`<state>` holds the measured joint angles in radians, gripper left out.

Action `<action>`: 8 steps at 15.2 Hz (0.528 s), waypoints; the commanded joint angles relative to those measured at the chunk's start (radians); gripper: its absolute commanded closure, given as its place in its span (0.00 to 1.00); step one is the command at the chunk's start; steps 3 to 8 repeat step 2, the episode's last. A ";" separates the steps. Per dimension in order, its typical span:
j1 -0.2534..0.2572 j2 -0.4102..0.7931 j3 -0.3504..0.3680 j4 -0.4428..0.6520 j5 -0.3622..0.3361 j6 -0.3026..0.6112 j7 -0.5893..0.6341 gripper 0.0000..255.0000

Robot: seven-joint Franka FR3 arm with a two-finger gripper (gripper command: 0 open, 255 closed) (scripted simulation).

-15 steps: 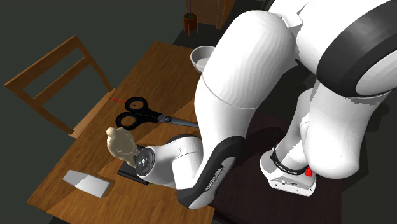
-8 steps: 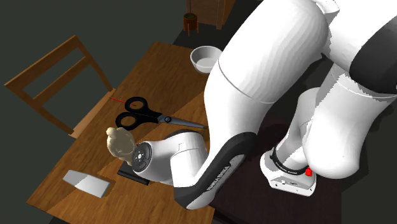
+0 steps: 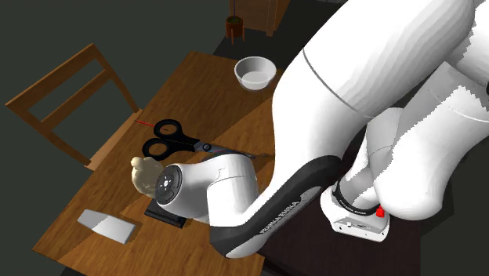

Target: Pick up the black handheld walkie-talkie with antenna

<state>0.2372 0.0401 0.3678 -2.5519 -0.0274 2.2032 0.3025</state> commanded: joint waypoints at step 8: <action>0.001 -0.012 0.002 0.005 0.007 -0.017 -0.003 1.00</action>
